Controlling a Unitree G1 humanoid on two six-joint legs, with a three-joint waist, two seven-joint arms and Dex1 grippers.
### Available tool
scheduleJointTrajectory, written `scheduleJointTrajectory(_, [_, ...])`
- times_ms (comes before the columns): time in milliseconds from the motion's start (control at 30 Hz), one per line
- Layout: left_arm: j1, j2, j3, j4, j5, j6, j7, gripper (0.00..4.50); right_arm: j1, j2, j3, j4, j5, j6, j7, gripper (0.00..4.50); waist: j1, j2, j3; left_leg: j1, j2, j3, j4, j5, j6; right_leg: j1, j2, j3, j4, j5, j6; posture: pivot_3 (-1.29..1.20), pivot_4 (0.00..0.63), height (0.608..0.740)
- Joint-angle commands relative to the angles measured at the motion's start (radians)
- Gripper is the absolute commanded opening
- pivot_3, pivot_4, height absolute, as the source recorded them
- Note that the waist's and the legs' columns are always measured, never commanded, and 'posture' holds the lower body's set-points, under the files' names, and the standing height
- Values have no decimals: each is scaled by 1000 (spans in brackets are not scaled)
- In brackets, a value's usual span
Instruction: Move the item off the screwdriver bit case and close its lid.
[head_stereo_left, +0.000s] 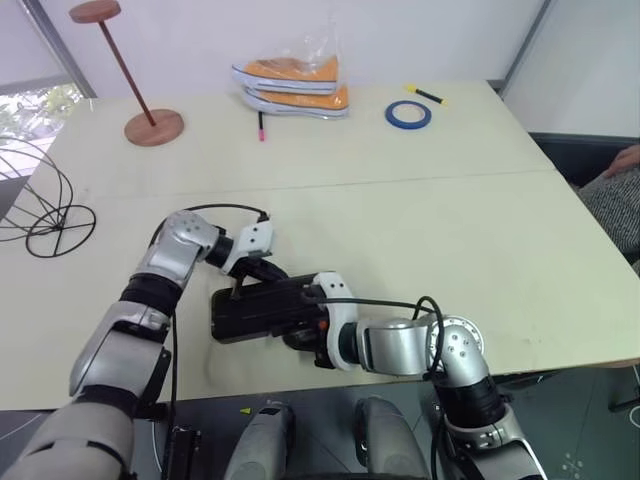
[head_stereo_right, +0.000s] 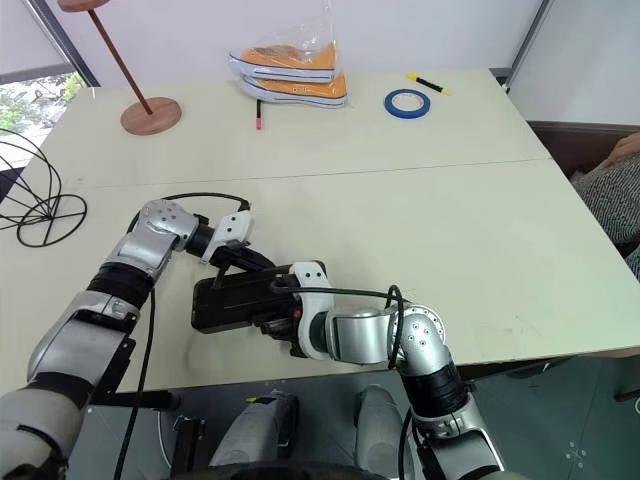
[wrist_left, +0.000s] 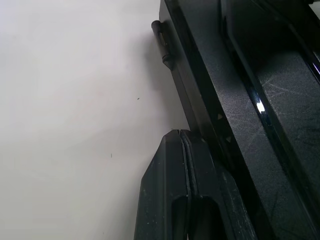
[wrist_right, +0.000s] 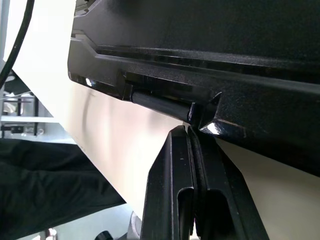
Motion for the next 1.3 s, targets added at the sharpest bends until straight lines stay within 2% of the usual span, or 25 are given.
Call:
scheduleJointTrajectory(33, [25,1,-39,-7,47,-96,17,0,-30,-7,-10,-56,-40,-50,-9,55,1,0,0,0,0,0,0,0,0,0,0,0,0,0,0,0,150,740])
scheduleJointTrajectory(200, [51,1,-73,8,77,-180,14,0,-40,-14,0,-71,-66,-60,-2,55,0,0,0,1,0,0,0,0,0,1,0,0,0,0,0,0,150,740])
scheduleJointTrajectory(433, [75,-20,-83,-8,80,-186,11,0,-55,-16,0,-85,-101,-66,24,55,0,1,-2,4,0,0,-1,0,1,4,0,0,-1,0,0,0,150,740])
scheduleJointTrajectory(1300, [184,-12,-95,-175,53,-90,-2,0,-103,10,21,-128,-375,-68,203,55,-3,1,-3,8,2,1,-5,0,1,5,3,2,-2,-1,0,0,150,740])
